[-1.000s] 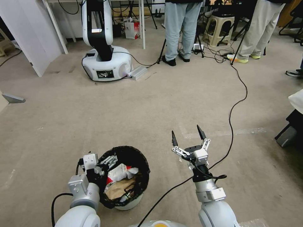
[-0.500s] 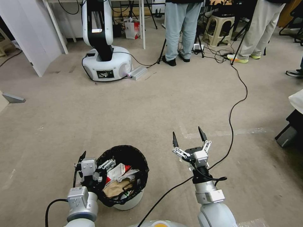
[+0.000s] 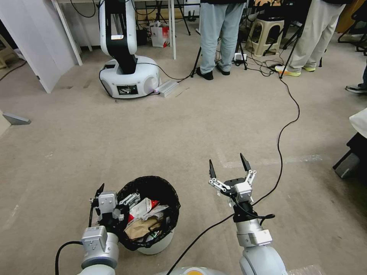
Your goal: Pick up the trash bin, then pick up the garbage from the floor and place it into the trash bin.
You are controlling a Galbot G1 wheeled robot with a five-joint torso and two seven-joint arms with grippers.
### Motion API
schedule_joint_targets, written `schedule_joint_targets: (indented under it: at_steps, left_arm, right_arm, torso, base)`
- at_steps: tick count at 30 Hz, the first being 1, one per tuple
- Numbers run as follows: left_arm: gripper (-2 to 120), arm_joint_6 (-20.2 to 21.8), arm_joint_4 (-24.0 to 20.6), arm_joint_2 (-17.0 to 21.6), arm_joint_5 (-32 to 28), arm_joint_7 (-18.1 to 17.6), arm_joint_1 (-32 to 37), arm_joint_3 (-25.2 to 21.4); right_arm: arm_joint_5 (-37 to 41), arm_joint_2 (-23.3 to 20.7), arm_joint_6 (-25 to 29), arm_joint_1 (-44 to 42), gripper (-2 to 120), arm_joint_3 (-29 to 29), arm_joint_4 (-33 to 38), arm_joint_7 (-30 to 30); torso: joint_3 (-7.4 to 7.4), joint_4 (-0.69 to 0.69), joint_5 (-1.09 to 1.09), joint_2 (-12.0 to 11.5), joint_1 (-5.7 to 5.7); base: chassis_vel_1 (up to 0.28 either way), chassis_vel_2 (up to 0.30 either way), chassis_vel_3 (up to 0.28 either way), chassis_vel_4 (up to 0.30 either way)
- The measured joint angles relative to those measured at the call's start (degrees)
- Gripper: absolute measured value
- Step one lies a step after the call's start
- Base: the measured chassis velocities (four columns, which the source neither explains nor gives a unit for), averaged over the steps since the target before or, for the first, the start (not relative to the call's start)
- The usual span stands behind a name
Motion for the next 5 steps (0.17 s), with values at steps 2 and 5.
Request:
schedule_joint_targets:
  at_steps: [2, 5]
  left_arm:
    - [100, 0.0, 0.0, 0.0, 0.0, 0.0, 0.0, 0.0]
    - [100, 0.1, 0.0, 0.0, 0.0, 0.0, 0.0, 0.0]
  right_arm:
    - [0.0, 0.0, 0.0, 0.0, 100, 0.0, 0.0, 0.0]
    - [0.0, 0.0, 0.0, 0.0, 100, 0.0, 0.0, 0.0]
  torso:
    - [0.00, 0.00, 0.00, 0.0, 0.00]
    - [0.00, 0.00, 0.00, 0.0, 0.00]
  base:
    - [0.000, 0.000, 0.000, 0.000]
    - [0.000, 0.000, 0.000, 0.000]
